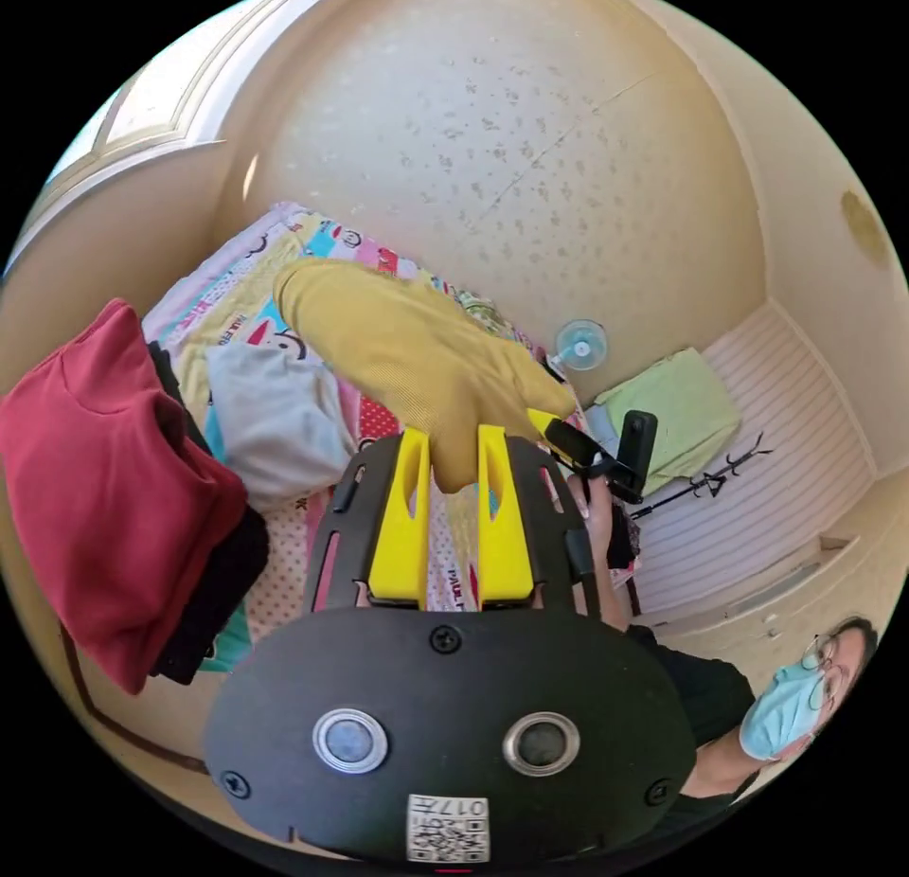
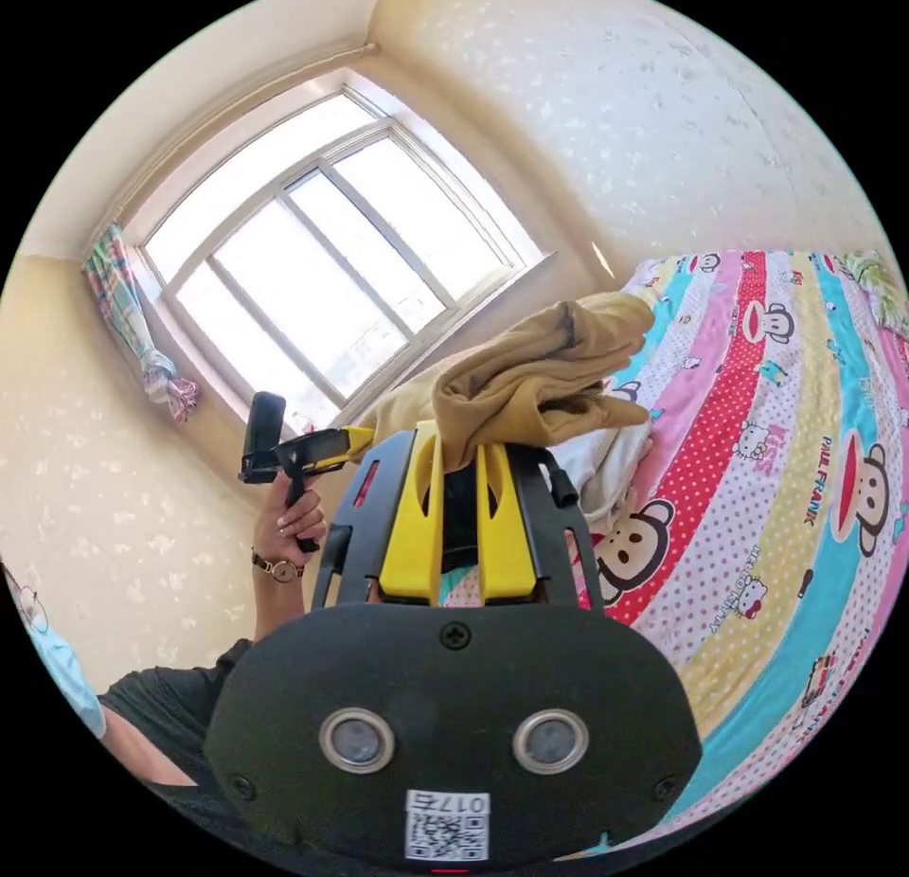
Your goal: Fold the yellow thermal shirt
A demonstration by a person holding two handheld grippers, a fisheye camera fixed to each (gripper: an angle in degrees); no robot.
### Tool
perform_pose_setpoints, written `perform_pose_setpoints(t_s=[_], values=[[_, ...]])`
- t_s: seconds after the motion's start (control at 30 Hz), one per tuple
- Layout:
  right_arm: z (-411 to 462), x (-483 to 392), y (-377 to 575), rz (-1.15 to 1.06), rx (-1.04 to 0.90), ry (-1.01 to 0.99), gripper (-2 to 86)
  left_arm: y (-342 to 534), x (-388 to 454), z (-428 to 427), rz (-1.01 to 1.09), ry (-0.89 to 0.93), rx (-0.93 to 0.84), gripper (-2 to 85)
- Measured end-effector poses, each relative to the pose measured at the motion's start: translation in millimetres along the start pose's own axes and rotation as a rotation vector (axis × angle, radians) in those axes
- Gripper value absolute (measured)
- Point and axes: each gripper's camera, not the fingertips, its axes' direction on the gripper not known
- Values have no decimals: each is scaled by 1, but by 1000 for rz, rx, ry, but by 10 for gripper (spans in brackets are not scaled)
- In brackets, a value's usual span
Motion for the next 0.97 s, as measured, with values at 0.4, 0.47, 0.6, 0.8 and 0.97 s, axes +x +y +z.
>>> perform_pose_setpoints(t_s=[0.4,0.47,0.6,0.8,0.97], values=[[105,148,141,316,-312,101,8,144,-56,166,-94,-149,-337,-5],[80,148,150,300,-355,159,6,137,-40,193,-46,-93,-440,-8],[41,142,157,250,-723,478,5,96,25,236,60,-83,-600,-10],[2,137,167,283,-973,637,5,55,114,330,190,-112,-870,-10],[15,179,201,382,-1115,686,4,28,104,348,-35,-29,-867,-10]])
